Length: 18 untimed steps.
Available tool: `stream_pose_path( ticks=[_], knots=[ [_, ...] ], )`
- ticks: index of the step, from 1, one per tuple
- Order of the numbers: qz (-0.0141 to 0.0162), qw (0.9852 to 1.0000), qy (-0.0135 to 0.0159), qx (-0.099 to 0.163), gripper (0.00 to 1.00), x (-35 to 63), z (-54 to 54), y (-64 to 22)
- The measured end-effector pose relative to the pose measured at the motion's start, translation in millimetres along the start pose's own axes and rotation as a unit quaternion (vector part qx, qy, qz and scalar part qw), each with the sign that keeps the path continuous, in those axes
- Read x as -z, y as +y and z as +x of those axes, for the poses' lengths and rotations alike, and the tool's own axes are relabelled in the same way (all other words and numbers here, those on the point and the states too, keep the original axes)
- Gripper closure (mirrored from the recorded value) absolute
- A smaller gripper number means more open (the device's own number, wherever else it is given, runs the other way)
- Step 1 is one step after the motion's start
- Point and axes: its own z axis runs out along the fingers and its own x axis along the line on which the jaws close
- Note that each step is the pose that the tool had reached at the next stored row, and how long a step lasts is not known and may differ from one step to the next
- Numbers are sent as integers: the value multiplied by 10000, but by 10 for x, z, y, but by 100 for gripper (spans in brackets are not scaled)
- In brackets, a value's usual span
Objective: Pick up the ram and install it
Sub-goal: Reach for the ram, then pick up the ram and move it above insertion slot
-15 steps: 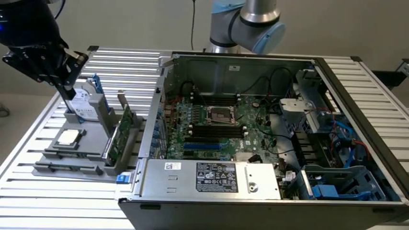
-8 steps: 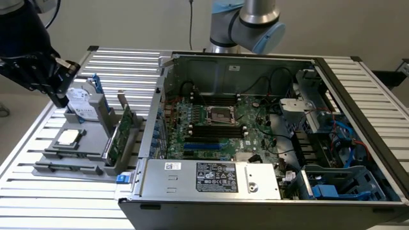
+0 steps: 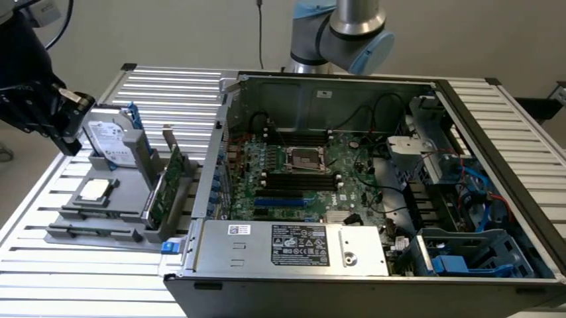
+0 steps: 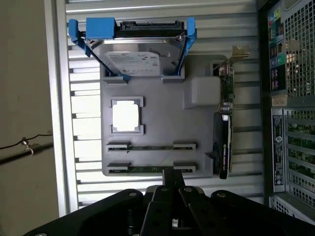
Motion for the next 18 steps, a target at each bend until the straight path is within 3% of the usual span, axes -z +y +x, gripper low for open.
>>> stream_pose_path(
  ticks=[18],
  knots=[
    [0, 10000, 3, 73, 89, -8, 1, -1]
  ],
)
